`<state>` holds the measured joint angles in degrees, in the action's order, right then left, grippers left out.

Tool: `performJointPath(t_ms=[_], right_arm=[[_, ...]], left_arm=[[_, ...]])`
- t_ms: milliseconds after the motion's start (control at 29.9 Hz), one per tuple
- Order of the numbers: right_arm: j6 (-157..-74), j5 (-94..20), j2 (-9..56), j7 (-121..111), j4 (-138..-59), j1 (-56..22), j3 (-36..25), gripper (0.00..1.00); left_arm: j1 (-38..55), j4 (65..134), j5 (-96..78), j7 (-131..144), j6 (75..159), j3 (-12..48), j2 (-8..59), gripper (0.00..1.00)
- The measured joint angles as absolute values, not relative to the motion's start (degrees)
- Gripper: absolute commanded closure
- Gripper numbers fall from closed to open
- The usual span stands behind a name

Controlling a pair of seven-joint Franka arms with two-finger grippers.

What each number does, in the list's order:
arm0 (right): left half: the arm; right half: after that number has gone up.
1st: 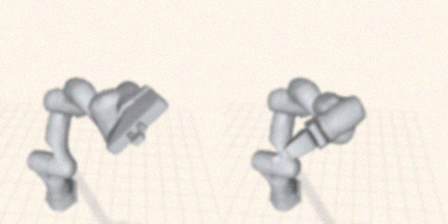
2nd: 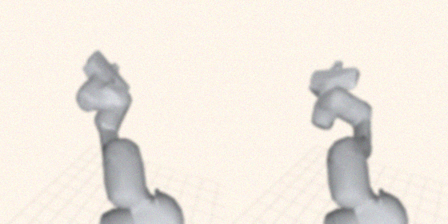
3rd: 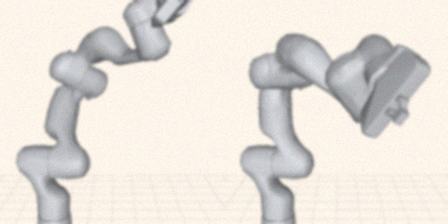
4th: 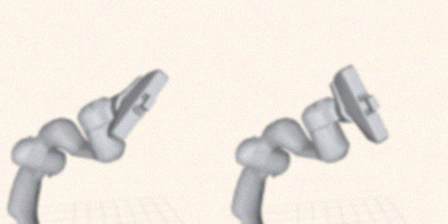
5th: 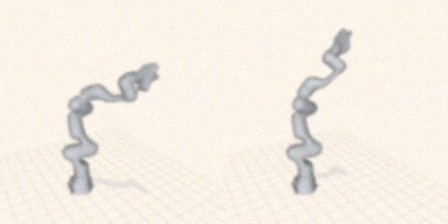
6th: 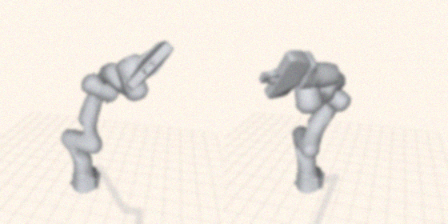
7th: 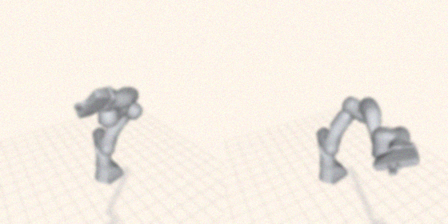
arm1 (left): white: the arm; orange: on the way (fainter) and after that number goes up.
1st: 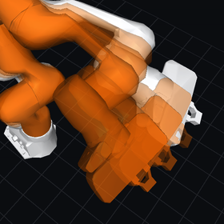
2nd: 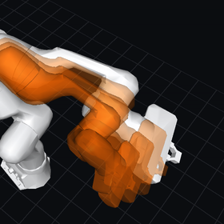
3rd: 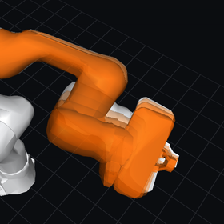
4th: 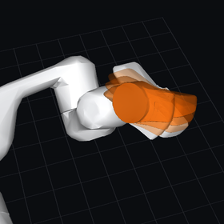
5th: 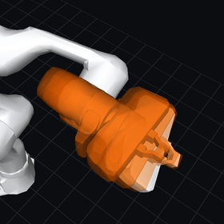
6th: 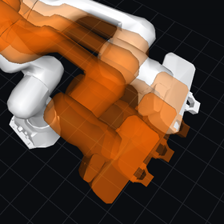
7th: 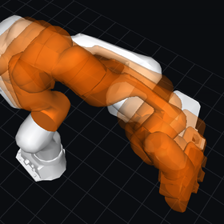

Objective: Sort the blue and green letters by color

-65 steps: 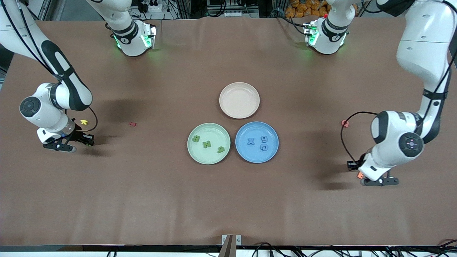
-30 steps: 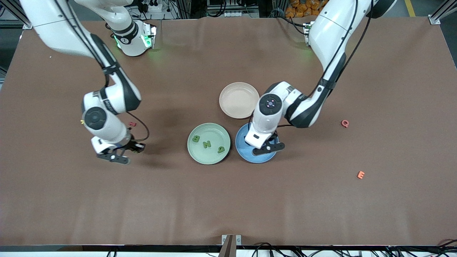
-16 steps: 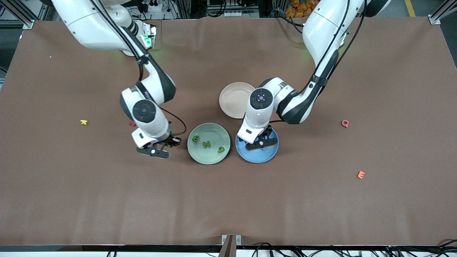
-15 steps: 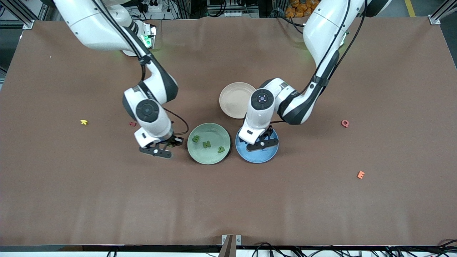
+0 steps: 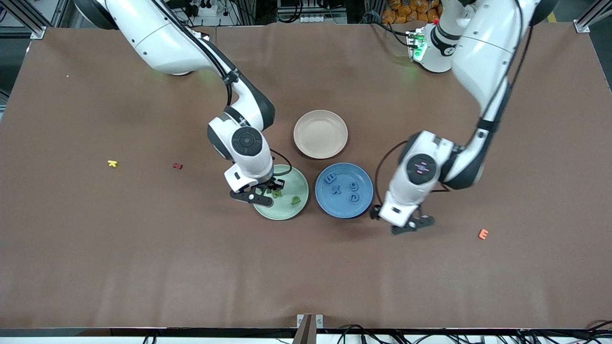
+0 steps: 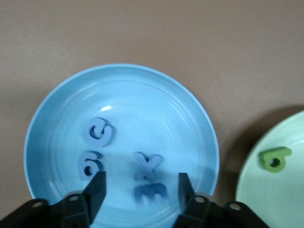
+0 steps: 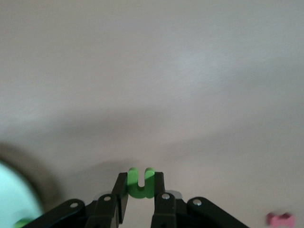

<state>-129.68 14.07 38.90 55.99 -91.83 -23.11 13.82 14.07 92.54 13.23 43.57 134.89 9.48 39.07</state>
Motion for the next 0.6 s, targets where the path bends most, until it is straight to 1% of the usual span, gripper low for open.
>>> performJointPath(t_ms=[33,201,602], right_arm=[[-129.65,14.01,38.99,56.15,-91.67,-23.27,13.89,0.0],[-129.49,13.95,39.15,56.53,-91.25,-23.52,13.9,0.0],[-129.44,14.0,39.17,55.13,-90.67,-22.07,13.52,0.0]], left_arm=[[12.79,92.49,13.23,42.14,134.89,9.5,39.07,0.0],[8.46,92.39,13.23,37.14,134.89,9.58,39.06,0.0],[5.02,92.53,13.24,33.35,134.7,10.24,38.23,0.0]])
